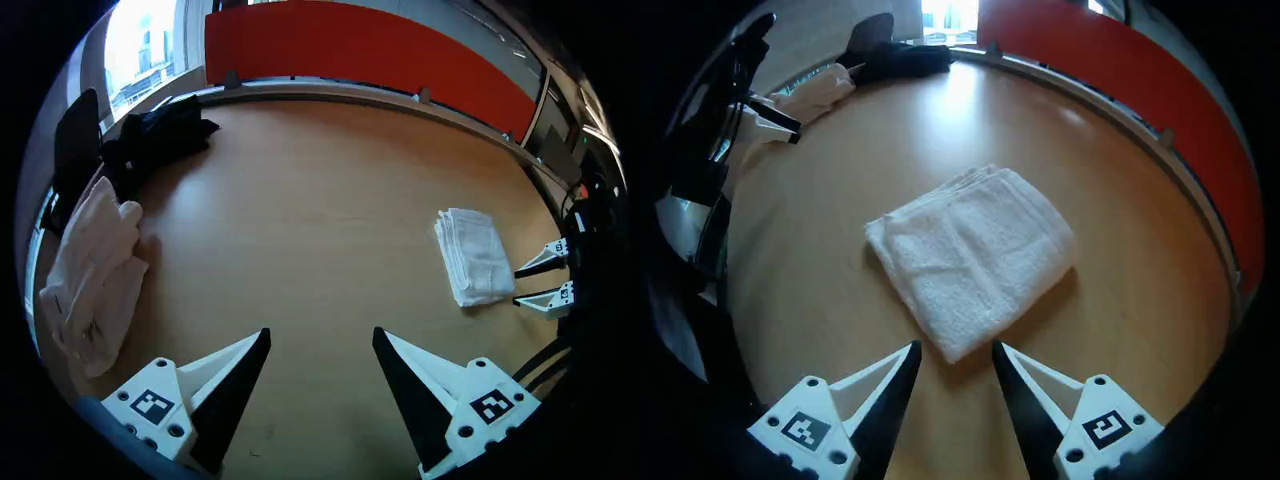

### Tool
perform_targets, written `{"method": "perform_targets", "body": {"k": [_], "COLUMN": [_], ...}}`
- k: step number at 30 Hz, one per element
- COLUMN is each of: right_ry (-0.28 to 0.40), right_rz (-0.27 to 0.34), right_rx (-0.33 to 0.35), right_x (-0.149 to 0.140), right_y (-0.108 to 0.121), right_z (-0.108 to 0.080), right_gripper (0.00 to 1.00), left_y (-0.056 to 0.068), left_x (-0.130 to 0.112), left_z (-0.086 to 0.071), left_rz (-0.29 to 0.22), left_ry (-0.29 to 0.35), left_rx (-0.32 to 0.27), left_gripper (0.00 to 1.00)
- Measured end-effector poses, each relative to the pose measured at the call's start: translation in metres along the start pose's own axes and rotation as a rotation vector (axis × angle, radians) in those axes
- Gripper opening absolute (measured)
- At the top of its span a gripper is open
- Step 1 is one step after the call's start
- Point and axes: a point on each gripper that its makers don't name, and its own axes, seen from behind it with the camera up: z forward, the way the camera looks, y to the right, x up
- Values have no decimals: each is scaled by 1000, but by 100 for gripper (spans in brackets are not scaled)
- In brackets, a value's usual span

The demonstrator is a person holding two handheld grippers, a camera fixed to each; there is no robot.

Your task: Fold towel

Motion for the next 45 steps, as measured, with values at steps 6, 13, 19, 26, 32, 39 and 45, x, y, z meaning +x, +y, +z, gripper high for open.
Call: {"method": "perform_targets", "body": {"k": [6, 13, 19, 26, 32, 39, 45], "right_ry": [-14, -17, -22, -19, -13, 12, 60], "right_rz": [-2, 6, 4, 8, 0, -2, -5], "right_rx": [5, 8, 5, 4, 1, -8, -20], "right_x": [-7, -9, -11, -11, -10, 0, 26], "right_y": [-2, -3, -3, -3, -3, 0, 5], "right_z": [2, 6, 9, 9, 8, 2, -10], "right_gripper": [50, 35, 25, 10, 5, 5, 5], "left_y": [0, 0, -1, -1, 1, 2, 2], "left_x": [0, 1, 1, 1, 1, 0, -3], "left_z": [1, 1, 2, 2, 3, 4, 5], "left_rz": [2, 3, 4, 7, 9, 13, 15], "left_ry": [-1, -1, -1, -3, -5, -8, -9], "left_rx": [0, 0, 1, 1, -2, -3, -3], "left_gripper": [94, 94, 94, 94, 94, 94, 94]}}
